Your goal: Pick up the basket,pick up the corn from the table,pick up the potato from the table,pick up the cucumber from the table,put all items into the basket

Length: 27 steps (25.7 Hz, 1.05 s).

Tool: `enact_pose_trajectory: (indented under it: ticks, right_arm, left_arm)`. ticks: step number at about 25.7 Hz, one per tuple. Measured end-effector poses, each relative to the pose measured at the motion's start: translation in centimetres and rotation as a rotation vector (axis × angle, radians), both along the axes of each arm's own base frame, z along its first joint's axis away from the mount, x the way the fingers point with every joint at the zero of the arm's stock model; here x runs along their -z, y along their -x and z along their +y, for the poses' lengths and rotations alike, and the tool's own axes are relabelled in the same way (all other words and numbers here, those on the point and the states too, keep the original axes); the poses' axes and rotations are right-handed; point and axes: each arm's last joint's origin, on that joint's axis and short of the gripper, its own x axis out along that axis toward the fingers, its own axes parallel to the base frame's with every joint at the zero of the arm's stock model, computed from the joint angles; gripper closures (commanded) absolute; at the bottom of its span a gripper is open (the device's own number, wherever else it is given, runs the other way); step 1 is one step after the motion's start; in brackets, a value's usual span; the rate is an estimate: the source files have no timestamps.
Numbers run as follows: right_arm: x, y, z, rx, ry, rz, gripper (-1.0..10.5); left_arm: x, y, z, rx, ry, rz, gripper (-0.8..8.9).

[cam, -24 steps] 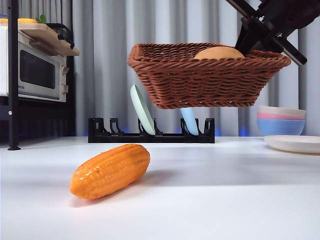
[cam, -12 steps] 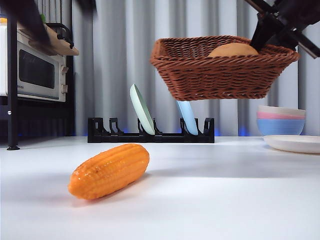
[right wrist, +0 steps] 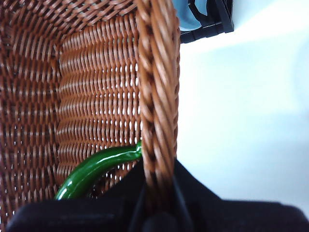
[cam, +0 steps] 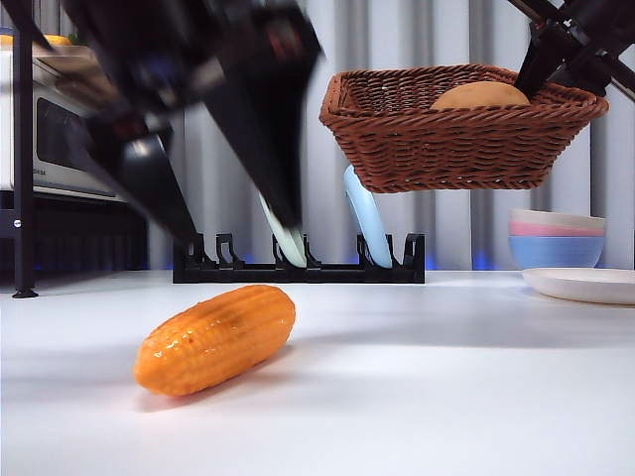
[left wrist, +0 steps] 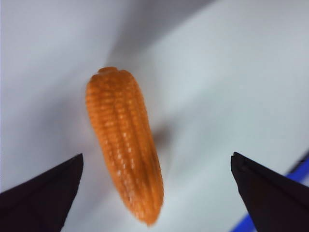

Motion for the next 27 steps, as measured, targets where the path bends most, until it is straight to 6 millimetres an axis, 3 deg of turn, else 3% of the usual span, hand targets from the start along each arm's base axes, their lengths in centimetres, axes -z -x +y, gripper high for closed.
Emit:
enact_pose_trajectory:
  ticks: [5,10,14,23,26,27]
  right_arm:
    - [0.0,0.0,0.0,0.001,0.001,0.004,9.6]
    - [0.1,0.0,0.0,0.001,0.001,0.008,9.6]
    - [0.1,0.1,0.0,0.001,0.002,0.015,9.6]
    - [0.3,0.2,0.0,0.000,0.004,0.034,9.6]
    - [0.4,0.3,-0.1,0.001,0.006,0.049,9.6]
    - [0.4,0.3,-0.1,0.001,0.006,0.053,9.6]
  left_arm:
    - [3.2,-2.3,-0.7,-0.040,-0.049,0.048,2.52]
    - [4.8,-3.6,-0.7,-0.068,-0.068,0.068,2.69]
    - [4.8,-3.9,-0.7,-0.070,-0.053,0.050,5.93]
    - [5.1,-4.3,-0.4,-0.079,-0.062,0.066,6.33]
    - [5.2,-4.5,-0.4,-0.075,-0.064,0.067,8.41]
    - [5.2,-4.5,-0.4,-0.073,-0.065,0.066,8.19]
